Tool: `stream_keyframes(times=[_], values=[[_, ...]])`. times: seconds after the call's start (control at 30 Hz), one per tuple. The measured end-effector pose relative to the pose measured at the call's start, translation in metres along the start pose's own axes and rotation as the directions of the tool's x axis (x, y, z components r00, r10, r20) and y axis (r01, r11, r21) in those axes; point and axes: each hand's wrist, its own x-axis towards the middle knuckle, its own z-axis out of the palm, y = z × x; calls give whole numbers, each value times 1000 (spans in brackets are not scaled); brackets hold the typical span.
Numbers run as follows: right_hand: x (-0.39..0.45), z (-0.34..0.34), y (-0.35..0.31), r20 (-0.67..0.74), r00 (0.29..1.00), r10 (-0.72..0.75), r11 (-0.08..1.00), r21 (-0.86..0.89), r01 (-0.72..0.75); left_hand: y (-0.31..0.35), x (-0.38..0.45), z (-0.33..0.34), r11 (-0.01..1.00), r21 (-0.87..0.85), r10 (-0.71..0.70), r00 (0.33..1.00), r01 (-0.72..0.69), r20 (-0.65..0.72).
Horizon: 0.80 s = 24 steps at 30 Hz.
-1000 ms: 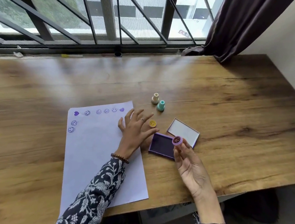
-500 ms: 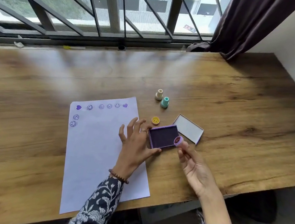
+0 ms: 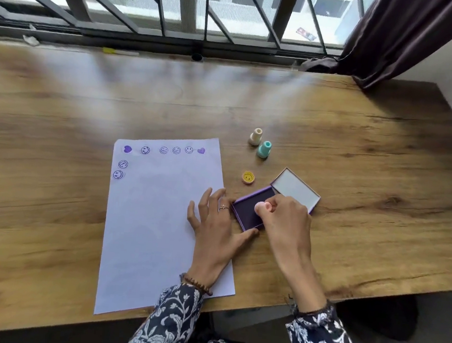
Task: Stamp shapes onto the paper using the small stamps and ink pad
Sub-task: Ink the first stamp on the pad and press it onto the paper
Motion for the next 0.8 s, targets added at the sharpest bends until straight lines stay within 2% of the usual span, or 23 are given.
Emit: stream_keyframes(times=[0.13, 0.3, 0.47, 0.57, 0.7, 0.8], values=[[4, 5, -6, -5, 998, -66, 994, -92, 66, -1, -1, 1, 1000, 9, 19, 1000, -19, -19], [7, 6, -6, 42, 998, -50, 992, -116, 54, -1, -4, 0, 1000, 14, 22, 1000, -22, -9], [9, 10, -5, 84, 987, -136, 950, -271, 154, -2, -4, 1, 999, 32, 15, 1000, -16, 5], [7, 11, -1, 92, 976, -196, 933, -288, 214, -2, -4, 2, 1000, 27, 11, 1000, -11, 14], [12, 7, -6, 171, 958, -229, 878, -389, 280, -1, -2, 0, 1000, 17, 8, 1000, -9, 30], [9, 1, -14, 231, 931, -283, 786, -501, 363, 0, -3, -3, 1000, 17, 12, 999, -12, 48]])
